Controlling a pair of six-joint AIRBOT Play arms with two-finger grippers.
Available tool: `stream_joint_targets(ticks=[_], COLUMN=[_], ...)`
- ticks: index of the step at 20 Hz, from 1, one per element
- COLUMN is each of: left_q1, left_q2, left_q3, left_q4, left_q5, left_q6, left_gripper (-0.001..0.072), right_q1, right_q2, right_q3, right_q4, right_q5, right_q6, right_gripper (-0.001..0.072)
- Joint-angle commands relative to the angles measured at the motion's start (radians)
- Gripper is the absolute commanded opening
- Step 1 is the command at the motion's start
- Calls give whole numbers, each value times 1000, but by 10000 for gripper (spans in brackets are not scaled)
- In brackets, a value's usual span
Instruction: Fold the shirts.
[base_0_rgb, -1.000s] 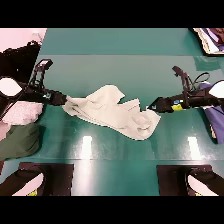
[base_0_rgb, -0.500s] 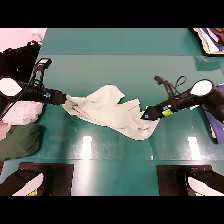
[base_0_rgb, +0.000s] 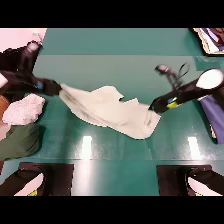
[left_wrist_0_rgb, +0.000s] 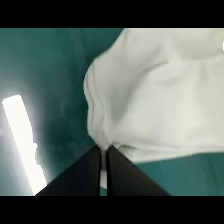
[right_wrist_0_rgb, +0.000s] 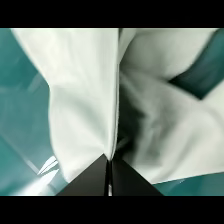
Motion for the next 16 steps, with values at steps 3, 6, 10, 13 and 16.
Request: stream_joint_targets(ticks=[3, 6, 10, 13, 16], left_q1=[0, 0, 0, 0, 0], left_q2=[92, 111, 111, 111, 103], left_q3=[433, 706, 979, 1048, 1029], left_q4=[5, 3, -21, -92, -107], left_q5=[-50, -57, -23, 27, 32], left_q6=[-14, -28, -52, -70, -66], left_gripper=[32, 31, 31, 30, 30], right_q1=[1, 1, 1, 1, 2], right_q2=[172, 247, 306, 285, 191], right_q3=[351, 510, 677, 829, 999], right_q4=[-322, -405, -508, -534, -581], right_q5=[-34, -43, -38, 4, 101], right_q6=[104, 127, 177, 178, 177], right_gripper=[17, 17, 17, 16, 16])
